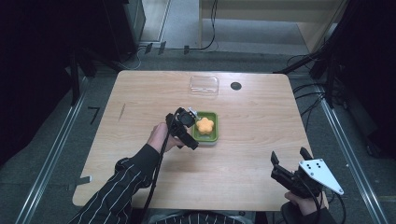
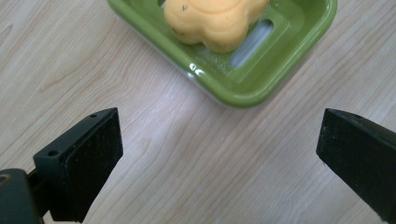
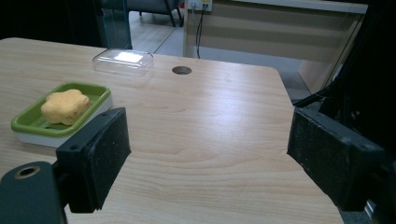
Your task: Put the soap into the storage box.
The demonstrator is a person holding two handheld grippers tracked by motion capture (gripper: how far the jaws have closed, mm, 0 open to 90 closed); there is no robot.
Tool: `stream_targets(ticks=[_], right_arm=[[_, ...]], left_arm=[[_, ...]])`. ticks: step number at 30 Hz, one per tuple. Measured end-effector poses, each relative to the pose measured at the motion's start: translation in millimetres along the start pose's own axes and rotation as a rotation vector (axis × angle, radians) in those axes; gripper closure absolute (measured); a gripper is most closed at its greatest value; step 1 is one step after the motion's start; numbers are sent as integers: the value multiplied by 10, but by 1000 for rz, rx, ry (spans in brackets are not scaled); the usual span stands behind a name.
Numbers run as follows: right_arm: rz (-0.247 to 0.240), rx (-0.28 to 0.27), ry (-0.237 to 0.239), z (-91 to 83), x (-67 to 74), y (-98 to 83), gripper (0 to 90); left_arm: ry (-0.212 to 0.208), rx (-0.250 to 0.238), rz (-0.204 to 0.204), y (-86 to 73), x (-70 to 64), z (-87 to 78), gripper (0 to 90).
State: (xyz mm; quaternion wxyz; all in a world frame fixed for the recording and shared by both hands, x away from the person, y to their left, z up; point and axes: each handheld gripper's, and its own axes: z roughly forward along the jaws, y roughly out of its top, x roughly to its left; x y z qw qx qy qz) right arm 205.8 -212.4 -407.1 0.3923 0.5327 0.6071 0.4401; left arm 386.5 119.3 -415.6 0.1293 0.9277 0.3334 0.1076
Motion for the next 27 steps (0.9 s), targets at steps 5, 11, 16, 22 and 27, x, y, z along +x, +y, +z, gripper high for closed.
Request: stream_targets(ticks=[5, 11, 16, 22, 27], right_arm=[[0, 0, 0, -2, 1, 0, 137], [1, 1, 0, -2, 0, 0, 137], [1, 1, 0, -2, 0, 0, 137], [1, 1, 0, -3, 2, 0, 137], [1, 0, 0, -2, 1, 1, 137]], left_arm=[[-7, 38, 10, -112, -22, 5, 1], [-5, 58, 3, -255, -33, -21, 0], [-13, 71, -2, -405, -35, -59, 0], [-16, 93, -29, -607, -7, -88, 0], [-23, 122, -36, -753, -6, -86, 0]])
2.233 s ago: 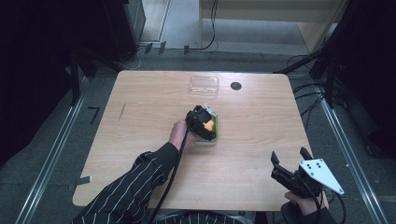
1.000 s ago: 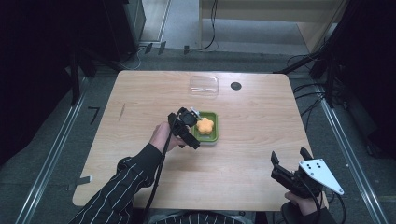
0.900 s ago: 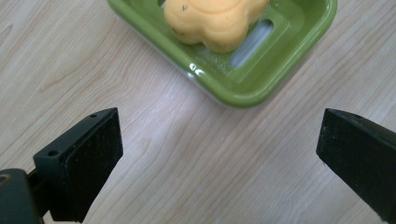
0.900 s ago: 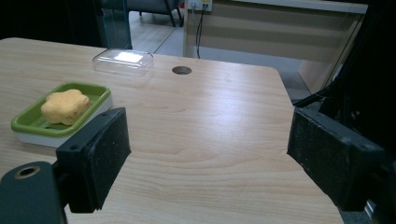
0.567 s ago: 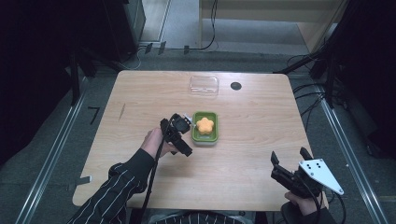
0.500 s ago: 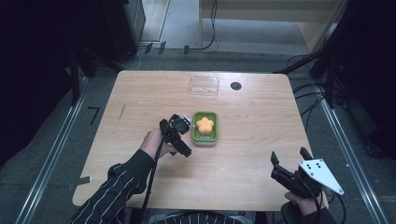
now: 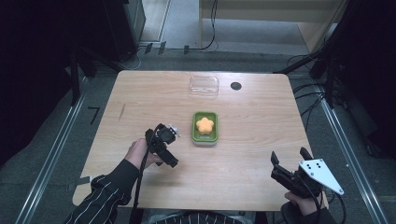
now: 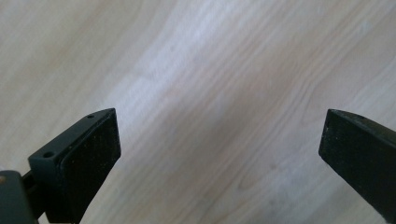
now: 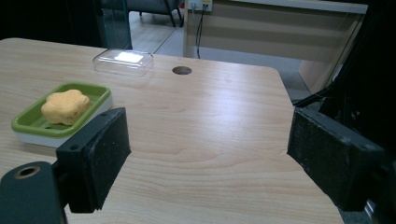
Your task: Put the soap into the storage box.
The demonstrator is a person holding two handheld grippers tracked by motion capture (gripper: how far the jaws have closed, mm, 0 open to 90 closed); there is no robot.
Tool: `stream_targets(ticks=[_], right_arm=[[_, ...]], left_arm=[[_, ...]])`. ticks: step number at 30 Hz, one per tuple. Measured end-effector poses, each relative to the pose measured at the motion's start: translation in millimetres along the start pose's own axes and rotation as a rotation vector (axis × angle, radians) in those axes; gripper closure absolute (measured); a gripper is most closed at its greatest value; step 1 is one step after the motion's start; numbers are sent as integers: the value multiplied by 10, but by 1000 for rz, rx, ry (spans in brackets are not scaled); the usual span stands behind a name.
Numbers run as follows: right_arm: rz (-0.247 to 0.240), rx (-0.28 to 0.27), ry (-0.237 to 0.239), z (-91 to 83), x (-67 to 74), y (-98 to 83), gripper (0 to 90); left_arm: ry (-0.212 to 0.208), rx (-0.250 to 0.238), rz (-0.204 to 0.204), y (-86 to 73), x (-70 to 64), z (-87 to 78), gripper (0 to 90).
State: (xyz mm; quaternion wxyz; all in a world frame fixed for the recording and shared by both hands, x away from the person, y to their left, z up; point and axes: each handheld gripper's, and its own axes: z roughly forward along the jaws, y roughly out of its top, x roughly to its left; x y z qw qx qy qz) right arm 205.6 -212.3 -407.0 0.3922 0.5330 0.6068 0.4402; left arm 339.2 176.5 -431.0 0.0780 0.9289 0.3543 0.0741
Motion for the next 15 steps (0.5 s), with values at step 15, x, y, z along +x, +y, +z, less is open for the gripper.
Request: stream_targets(ticks=[15], right_arm=[[1, 1, 0, -2, 2, 0, 137]], left_arm=[[-18, 33, -26, -501, -57, -32, 0]])
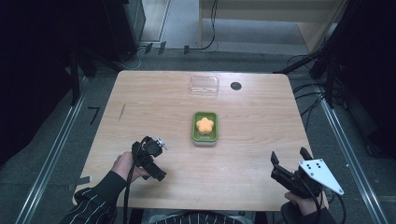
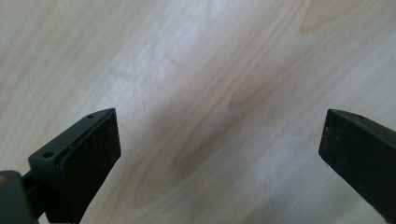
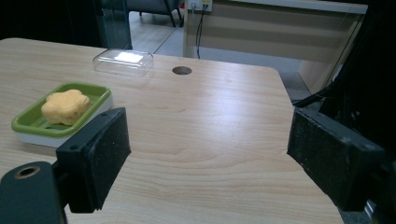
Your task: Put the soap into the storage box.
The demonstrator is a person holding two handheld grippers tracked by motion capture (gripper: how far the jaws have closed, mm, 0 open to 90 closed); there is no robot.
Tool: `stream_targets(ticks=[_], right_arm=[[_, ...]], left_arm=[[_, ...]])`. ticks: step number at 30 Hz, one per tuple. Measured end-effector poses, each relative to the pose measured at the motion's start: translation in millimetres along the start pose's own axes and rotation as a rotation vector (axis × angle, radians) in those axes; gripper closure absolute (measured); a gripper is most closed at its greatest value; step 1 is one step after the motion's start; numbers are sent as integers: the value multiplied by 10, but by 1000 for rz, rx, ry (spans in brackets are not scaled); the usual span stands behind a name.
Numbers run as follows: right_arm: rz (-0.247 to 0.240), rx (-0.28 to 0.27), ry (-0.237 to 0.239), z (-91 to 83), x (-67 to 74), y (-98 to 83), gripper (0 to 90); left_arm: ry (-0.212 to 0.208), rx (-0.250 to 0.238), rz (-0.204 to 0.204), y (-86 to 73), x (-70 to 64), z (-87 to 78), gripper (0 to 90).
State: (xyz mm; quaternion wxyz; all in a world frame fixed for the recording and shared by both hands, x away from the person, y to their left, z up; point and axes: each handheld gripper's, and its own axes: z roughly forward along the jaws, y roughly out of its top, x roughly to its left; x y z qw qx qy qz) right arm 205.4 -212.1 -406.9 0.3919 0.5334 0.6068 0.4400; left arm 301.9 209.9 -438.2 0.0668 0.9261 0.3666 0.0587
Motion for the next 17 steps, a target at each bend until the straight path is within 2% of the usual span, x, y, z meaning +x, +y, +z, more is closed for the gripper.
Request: stream_targets(ticks=[8, 11, 13, 17], right_arm=[[-1, 0, 0, 0, -2, -1, 137], [-1, -2, -1, 0, -8, -2, 137], [-2, -1, -1, 3, -3, -2, 137], [-3, -2, 0, 8, -3, -1, 137]], left_arm=[[-17, 16, -22, -218, -31, 17, 0], [-21, 28, -15, -282, -41, 28, 0], [-2, 20, -24, -300, -36, 29, 0], [0, 14, -23, -295, -22, 32, 0]])
